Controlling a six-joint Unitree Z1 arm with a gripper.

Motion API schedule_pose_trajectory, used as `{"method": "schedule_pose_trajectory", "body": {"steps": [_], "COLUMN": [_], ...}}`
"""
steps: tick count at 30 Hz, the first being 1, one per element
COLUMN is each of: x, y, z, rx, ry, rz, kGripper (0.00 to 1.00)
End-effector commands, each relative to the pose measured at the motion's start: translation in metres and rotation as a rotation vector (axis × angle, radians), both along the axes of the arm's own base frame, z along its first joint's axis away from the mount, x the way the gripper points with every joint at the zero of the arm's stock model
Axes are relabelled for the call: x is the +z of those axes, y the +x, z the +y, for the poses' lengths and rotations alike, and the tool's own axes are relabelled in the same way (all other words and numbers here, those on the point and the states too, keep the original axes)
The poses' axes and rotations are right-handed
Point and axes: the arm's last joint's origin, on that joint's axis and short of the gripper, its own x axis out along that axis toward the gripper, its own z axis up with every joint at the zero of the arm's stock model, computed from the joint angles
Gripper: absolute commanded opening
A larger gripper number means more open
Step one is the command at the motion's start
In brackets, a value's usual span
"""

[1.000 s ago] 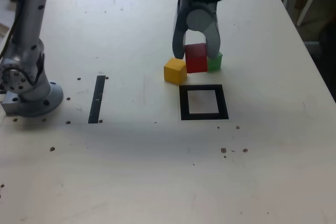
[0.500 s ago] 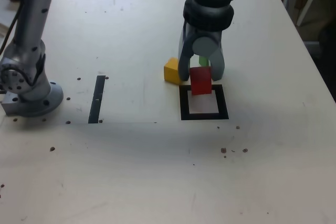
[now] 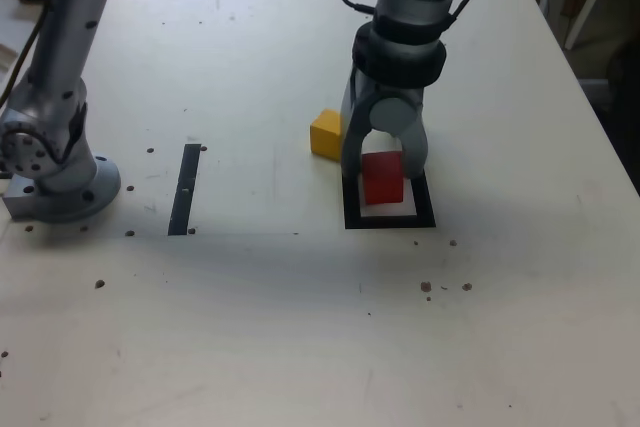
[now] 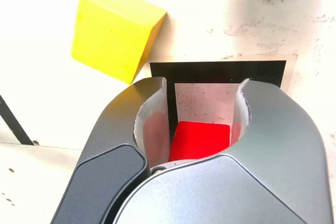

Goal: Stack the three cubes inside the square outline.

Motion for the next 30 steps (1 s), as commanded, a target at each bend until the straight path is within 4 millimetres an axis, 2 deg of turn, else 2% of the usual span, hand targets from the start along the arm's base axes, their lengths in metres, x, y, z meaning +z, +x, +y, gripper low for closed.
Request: {"method": "schedule_pose_trajectory", "body": {"steps": [1, 10, 12, 16, 18, 25, 30], "x": [-0.004, -0.008, -0.01, -0.014, -0.016, -0.01, 0.011], "y": [0.001, 0.003, 0.003, 0.001, 0.0, -0.003, -0.007], "z": [-0.001, -0.001, -0.001, 0.0, 0.001, 0.004, 0.006], "rx": [0.001, 0.001, 0.0, 0.0, 0.001, 0.005, 0.0], "ry": [-0.002, -0.004, -0.003, -0.003, -0.003, 0.011, 0.056], "rz": [0.005, 0.005, 0.003, 0.006, 0.009, -0.008, -0.049], "kGripper": [0.33, 0.36, 0.49, 0.86, 0.97, 0.99, 0.99]}}
